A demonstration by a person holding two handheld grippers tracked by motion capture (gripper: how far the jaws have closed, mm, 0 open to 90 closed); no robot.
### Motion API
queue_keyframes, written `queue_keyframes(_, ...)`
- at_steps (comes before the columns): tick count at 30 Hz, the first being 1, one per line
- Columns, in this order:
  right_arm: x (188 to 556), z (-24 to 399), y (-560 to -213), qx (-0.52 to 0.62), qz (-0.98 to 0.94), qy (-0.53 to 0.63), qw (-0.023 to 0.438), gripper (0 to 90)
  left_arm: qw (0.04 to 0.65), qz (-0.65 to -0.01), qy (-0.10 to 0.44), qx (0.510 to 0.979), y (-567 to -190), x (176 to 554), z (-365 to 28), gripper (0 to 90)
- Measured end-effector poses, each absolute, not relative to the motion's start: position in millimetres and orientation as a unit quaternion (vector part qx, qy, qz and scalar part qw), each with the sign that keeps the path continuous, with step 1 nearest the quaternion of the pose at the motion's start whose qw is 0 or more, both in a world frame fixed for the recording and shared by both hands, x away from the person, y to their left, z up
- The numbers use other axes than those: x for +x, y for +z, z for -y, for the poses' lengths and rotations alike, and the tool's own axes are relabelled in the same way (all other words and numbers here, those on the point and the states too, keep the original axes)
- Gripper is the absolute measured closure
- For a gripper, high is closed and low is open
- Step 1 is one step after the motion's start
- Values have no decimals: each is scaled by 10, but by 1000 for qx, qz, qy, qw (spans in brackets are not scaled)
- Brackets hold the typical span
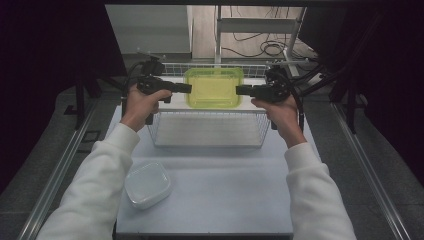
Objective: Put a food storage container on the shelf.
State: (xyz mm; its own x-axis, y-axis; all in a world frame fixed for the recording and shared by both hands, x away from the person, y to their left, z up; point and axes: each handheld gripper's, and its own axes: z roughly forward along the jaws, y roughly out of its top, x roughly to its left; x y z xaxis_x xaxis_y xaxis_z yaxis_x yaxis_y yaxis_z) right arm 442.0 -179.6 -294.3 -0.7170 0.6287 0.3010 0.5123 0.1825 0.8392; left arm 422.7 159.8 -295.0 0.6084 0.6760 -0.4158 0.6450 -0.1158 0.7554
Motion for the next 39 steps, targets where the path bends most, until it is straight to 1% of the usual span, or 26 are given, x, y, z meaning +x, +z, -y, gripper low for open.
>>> queue_keyframes(13,4534,1684,-3017,384,-767,512,34,788,484,-460,6,744,-3035,4313,-1688,791)
queue_keyframes(20,4602,1668,-3078,403,-764,504,12,786,480,-470,0,740,-3087,4388,-1700,792)
queue_keyframes(22,4644,1663,-3102,415,-761,499,-1,785,479,-477,-3,737,-3108,4428,-1699,793)
queue_keyframes(24,4660,1662,-3110,418,-760,498,-2,785,479,-479,-4,736,-3115,4439,-1694,793)
queue_keyframes(30,4763,1682,-3132,440,-743,504,-27,781,490,-493,-27,718,-3145,4532,-1715,792)
queue_keyframes(39,4843,1659,-3114,467,-730,497,-40,782,497,-520,-71,691,-3175,4677,-1756,790)
